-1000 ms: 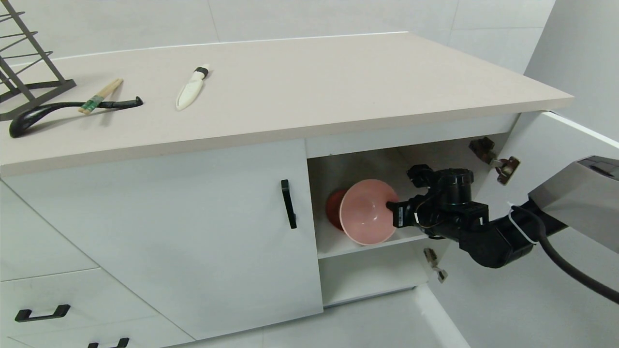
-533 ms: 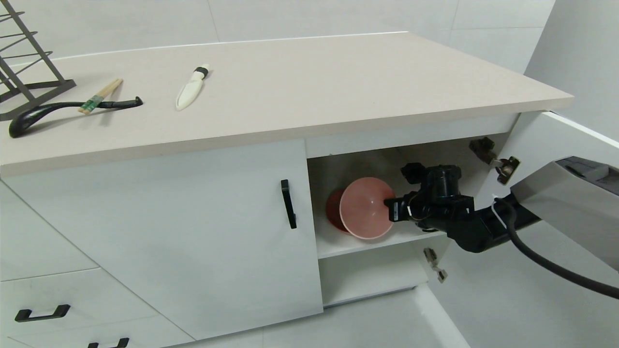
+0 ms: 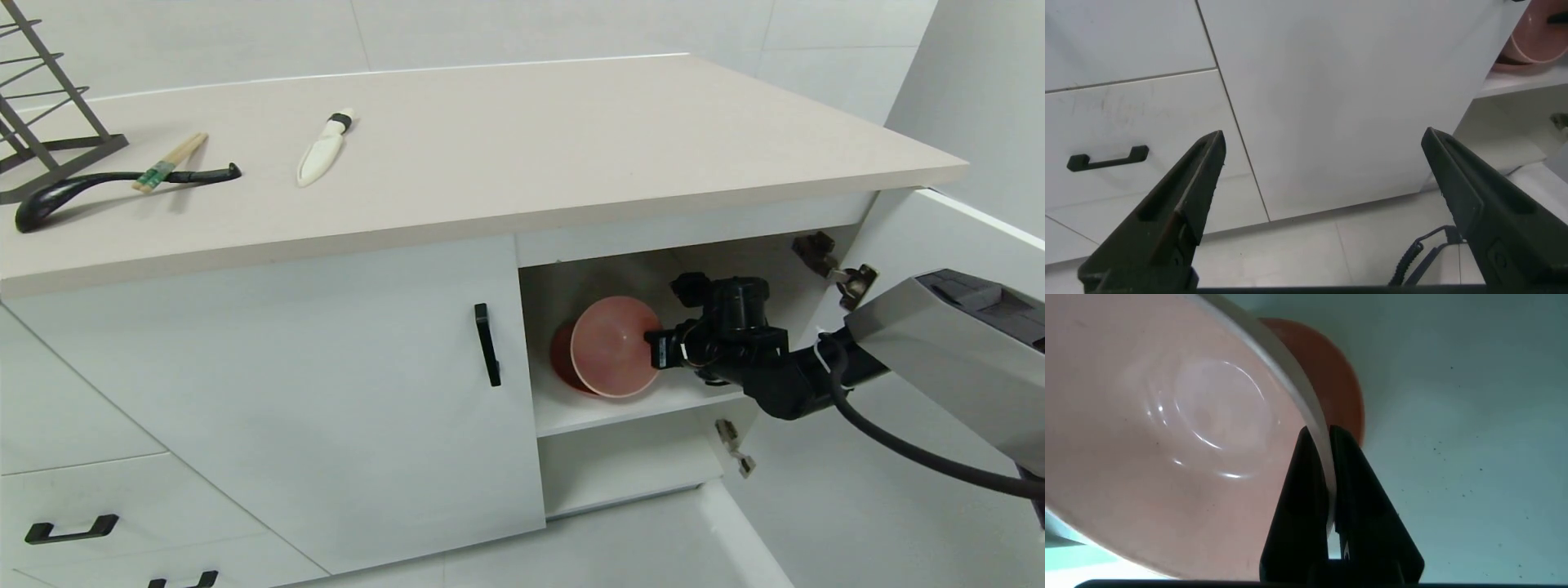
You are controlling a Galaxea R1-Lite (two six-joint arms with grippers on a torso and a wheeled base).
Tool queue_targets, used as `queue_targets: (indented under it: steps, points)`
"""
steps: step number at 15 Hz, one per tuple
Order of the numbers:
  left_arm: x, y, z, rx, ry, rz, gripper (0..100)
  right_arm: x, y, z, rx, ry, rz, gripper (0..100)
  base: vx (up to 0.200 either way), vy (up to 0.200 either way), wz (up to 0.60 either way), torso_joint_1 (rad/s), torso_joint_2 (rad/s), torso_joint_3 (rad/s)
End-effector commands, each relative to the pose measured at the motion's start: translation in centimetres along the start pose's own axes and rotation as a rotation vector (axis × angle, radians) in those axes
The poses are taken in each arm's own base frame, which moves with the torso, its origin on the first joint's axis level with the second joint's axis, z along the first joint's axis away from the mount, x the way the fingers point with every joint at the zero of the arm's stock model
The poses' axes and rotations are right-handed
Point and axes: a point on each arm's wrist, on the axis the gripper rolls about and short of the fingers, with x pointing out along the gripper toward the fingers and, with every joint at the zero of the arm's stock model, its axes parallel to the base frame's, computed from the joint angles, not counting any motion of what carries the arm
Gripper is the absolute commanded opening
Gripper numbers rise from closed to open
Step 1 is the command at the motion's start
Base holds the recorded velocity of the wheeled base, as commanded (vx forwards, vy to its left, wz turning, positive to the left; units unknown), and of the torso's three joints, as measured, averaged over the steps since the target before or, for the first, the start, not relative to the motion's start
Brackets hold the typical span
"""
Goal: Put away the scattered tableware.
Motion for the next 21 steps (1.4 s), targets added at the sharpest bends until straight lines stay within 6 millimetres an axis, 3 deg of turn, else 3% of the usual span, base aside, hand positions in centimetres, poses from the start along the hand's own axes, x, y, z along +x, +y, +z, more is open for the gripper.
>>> queue_targets:
  steps: [1,9,10,17,21]
  points:
    - [0.0,0.0,0.0,0.0,0.001,0.001,100,0.1,0.0,-0.1,0.0,0.0,0.0,0,0.0,0.0,0.0,0.0,0.0,0.0]
    - [0.0,0.0,0.0,-0.002,0.001,0.001,100,0.1,0.0,-0.1,-0.02,-0.003,0.0,0,0.0,0.0,0.0,0.0,0.0,0.0]
    - [0.0,0.0,0.0,-0.002,0.001,0.001,100,0.1,0.0,-0.1,-0.02,-0.003,0.0,100,0.0,0.0,0.0,0.0,0.0,0.0]
    - [0.0,0.0,0.0,-0.003,0.001,0.001,100,-0.1,0.4,0.9,-0.029,-0.096,0.009,100,0.0,0.0,0.0,0.0,0.0,0.0]
    - [0.0,0.0,0.0,-0.008,0.001,0.001,100,-2.4,2.0,1.1,-0.085,-0.171,0.041,100,0.0,0.0,0.0,0.0,0.0,0.0]
